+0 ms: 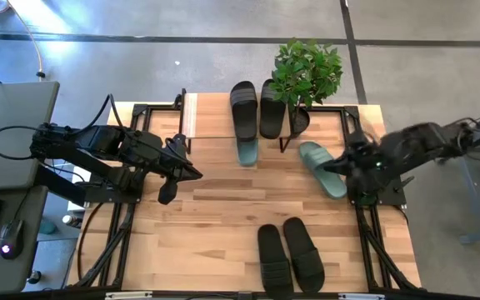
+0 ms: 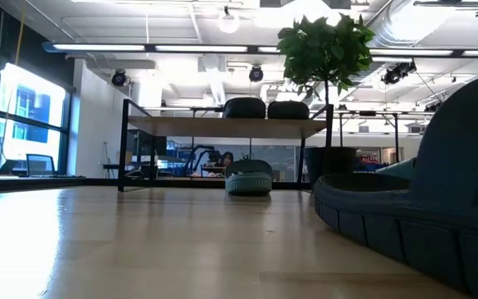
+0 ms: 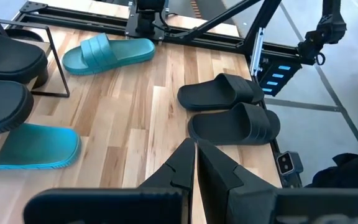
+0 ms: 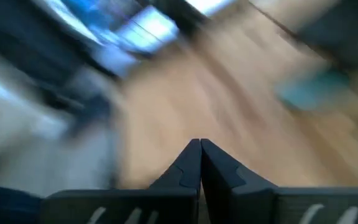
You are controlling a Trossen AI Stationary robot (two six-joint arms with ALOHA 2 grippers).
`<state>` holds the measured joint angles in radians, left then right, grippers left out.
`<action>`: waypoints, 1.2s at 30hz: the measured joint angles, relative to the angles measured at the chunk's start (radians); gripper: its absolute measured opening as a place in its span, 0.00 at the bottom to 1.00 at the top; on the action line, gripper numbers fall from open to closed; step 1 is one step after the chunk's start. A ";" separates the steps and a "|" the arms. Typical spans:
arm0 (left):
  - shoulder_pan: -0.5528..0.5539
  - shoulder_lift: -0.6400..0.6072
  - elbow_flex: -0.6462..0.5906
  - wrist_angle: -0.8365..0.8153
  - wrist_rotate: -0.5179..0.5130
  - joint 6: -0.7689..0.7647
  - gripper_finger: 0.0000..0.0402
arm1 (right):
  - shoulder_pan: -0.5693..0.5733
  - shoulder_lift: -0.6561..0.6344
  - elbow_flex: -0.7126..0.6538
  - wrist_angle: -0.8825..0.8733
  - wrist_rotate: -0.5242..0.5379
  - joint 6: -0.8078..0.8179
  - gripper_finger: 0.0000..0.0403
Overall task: Pick and place slides into the shelf
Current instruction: Put the green slipper under the shelf
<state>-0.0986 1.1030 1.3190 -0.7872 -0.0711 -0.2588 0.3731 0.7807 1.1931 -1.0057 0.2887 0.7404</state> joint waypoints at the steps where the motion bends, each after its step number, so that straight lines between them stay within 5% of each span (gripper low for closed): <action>1: 0.000 0.000 0.000 0.000 0.000 0.000 0.02 | 0.018 0.013 0.000 -0.117 0.034 0.051 0.00; 5: 0.000 0.000 0.000 0.000 0.000 0.000 0.02 | 0.067 0.092 -0.003 -0.485 0.120 0.182 0.00; 8: 0.000 0.000 0.000 0.000 0.000 -0.004 0.02 | 0.086 0.152 -0.033 -0.554 0.212 0.147 0.00; 14: 0.000 0.000 0.000 0.000 0.000 -0.025 0.02 | 0.091 0.206 -0.221 -0.501 0.279 0.011 0.05; 22: 0.000 0.000 0.000 0.000 -0.034 -0.038 0.02 | 0.089 0.175 -0.505 -0.251 0.300 0.041 0.29; 28: 0.000 0.000 0.000 -0.001 -0.058 -0.037 0.02 | 0.041 0.200 -0.490 -0.212 0.331 0.080 0.39; 36: 0.000 0.000 0.000 -0.002 -0.060 -0.034 0.02 | -0.083 0.297 -0.489 -0.208 0.308 0.048 0.37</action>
<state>-0.0986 1.1034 1.3190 -0.7887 -0.1314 -0.2932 0.2902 1.0781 0.7040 -1.2137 0.5965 0.7886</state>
